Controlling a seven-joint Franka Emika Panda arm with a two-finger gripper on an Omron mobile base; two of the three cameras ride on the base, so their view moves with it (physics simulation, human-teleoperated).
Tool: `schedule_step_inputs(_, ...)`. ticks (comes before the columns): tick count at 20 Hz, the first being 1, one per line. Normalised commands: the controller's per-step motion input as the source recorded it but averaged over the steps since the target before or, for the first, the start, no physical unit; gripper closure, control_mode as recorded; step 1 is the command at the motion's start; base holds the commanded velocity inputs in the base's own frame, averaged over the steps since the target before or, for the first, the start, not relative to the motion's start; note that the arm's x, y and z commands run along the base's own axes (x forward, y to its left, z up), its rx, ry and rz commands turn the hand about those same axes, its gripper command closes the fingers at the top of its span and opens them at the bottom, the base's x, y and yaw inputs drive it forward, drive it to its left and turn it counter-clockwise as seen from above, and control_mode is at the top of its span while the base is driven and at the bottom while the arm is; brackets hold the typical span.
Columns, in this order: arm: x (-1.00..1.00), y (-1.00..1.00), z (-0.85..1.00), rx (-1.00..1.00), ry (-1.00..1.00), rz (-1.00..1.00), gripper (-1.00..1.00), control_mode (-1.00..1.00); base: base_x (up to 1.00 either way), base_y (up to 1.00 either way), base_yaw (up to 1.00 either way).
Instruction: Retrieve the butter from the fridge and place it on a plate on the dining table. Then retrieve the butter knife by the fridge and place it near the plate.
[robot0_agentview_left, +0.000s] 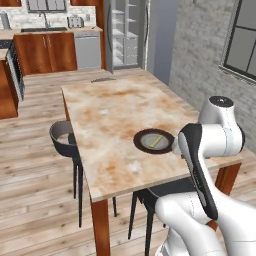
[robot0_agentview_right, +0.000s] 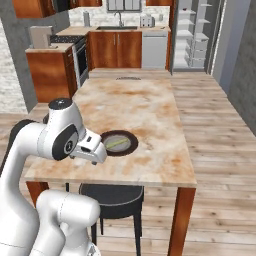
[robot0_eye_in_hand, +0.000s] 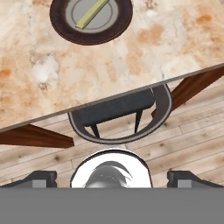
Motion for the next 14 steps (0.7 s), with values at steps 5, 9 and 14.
schedule_step_inputs(5, 0.0, 0.0, 0.0, 0.0, 0.0, 0.0, -1.0, 1.0, -0.22, 0.0, 0.0)
schedule_step_inputs(9, 0.0, 0.0, 0.0, 0.0, 0.0, 0.0, -1.0, 1.0, -0.26, -0.36, 0.0)
schedule_step_inputs(14, 0.0, 0.0, 0.0, 0.0, 0.0, 0.0, -1.0, 1.0, -0.09, -0.93, 0.01)
